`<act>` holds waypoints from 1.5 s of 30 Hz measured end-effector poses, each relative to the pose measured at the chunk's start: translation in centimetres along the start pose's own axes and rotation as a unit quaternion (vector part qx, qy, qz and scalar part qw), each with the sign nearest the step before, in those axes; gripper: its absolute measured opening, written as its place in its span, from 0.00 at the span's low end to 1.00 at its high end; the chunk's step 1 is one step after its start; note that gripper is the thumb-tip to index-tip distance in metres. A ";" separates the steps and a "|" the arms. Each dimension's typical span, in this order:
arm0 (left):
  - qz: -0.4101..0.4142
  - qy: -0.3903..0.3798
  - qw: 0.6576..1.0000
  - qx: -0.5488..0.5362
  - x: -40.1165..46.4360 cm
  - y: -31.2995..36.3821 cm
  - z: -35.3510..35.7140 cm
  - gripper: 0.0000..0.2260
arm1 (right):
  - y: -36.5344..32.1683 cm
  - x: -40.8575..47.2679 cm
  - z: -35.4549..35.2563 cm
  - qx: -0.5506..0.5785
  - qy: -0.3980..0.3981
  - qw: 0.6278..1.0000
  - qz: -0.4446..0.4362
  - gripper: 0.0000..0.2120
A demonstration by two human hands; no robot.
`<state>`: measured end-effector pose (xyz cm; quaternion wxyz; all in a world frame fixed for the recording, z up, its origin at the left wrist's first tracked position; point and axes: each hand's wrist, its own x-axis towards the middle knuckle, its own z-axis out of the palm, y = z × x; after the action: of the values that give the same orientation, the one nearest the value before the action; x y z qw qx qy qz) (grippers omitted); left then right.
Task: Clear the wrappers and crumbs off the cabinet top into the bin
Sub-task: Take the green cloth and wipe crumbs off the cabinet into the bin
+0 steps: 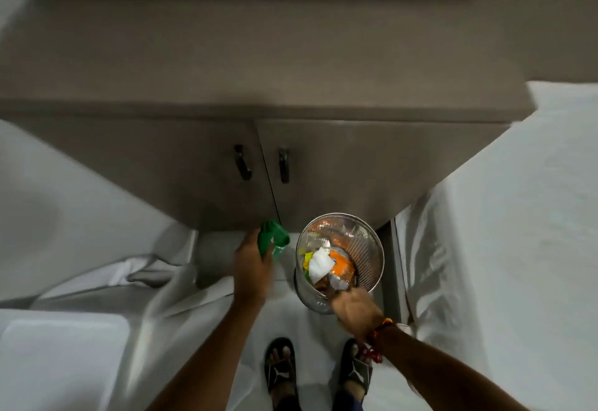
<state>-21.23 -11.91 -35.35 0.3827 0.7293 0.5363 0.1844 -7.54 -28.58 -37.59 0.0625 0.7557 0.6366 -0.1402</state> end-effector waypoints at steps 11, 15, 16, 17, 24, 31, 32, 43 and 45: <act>-0.017 -0.071 0.997 0.017 -1.2 -15.7 11.4 0.16 | 3.3 5.7 25.2 0.007 -0.033 0.999 0.007 0.06; -0.018 -0.087 0.995 0.039 -1.8 -17.8 11.7 0.16 | 3.2 6.9 27.6 -0.019 0.019 1.000 -0.001 0.02; -0.009 -0.097 0.994 0.046 -2.0 -18.0 11.7 0.17 | 3.1 6.8 28.4 -0.029 0.050 0.998 0.003 0.06; 0.002 -0.110 0.992 0.056 -2.1 -18.0 11.5 0.17 | 3.1 6.4 28.7 -0.023 0.051 0.998 0.007 0.07; 0.125 -0.132 0.959 0.217 -3.2 -12.8 7.7 0.26 | 0.5 8.5 16.5 0.366 -0.152 0.900 0.179 0.23; 0.241 -0.078 0.902 0.350 -4.0 -1.8 -4.3 0.35 | -4.8 10.2 -5.5 0.849 -0.287 0.413 0.164 0.34; 0.242 -0.076 0.903 0.346 -4.3 -0.7 -6.3 0.36 | -6.1 9.9 -8.2 0.851 -0.274 0.417 0.161 0.29; -0.058 0.128 0.981 -0.135 -9.5 -0.9 -30.6 0.24 | -24.8 6.3 -22.1 0.863 -0.208 0.456 0.063 0.16; -0.146 0.124 0.964 -0.184 -11.4 -3.9 -32.9 0.24 | -29.4 5.6 -22.0 0.801 -0.234 0.547 0.073 0.15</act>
<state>-50.19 -10.08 -15.61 0.4632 0.5320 0.6369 0.3112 -32.56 -11.97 -15.74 -0.4118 0.4771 0.1663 -0.7584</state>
